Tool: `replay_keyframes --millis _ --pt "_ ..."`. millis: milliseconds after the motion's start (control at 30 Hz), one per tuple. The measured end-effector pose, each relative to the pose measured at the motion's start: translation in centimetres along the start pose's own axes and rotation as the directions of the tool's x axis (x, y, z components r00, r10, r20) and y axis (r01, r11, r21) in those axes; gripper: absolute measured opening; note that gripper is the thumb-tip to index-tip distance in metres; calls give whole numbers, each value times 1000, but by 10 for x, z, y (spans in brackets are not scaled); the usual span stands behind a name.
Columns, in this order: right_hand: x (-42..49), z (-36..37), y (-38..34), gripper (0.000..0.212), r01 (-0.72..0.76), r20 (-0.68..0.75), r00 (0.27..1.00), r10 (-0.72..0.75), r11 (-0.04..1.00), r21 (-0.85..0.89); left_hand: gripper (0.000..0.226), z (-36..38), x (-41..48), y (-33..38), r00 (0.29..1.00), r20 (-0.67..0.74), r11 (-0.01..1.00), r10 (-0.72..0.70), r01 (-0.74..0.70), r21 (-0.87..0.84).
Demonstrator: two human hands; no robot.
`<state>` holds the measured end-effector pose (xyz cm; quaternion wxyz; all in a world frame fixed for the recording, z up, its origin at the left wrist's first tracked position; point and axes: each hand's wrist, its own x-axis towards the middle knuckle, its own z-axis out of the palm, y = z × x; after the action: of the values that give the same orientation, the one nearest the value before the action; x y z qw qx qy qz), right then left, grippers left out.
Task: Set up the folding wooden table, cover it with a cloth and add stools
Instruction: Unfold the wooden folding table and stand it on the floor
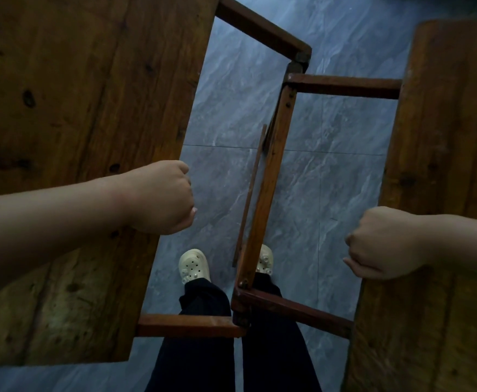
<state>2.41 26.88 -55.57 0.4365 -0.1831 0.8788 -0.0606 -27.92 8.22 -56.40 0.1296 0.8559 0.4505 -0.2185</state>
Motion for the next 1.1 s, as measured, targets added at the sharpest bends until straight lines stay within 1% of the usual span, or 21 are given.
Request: replay_keyframes --millis 367,467,533,667,867,1033,1100 --pt "9 -24 -3 60 21 15 1000 -21 999 36 53 -1 -11 -11 990 138 999 27 -23 -37" --pt "12 -29 -11 60 37 -13 999 -36 997 74 53 1 -15 -7 992 128 998 22 -14 -68" --pt "13 -33 -14 60 34 -40 999 -31 997 69 54 0 -17 -7 994 112 998 14 -7 -69" --pt "17 -41 -11 59 13 -57 998 -10 998 56 54 0 -20 -13 990 140 998 2 6 -60" --pt "32 -53 -10 57 21 -74 997 -18 999 37 53 3 -32 -21 983 182 999 -2 11 -49" --pt "49 -55 -18 56 13 -111 994 -8 999 53 50 10 -43 -22 980 198 998 -10 21 -53" --pt "52 -62 -23 56 13 -117 993 -5 998 68 53 11 -47 -24 982 191 998 -5 16 -53"
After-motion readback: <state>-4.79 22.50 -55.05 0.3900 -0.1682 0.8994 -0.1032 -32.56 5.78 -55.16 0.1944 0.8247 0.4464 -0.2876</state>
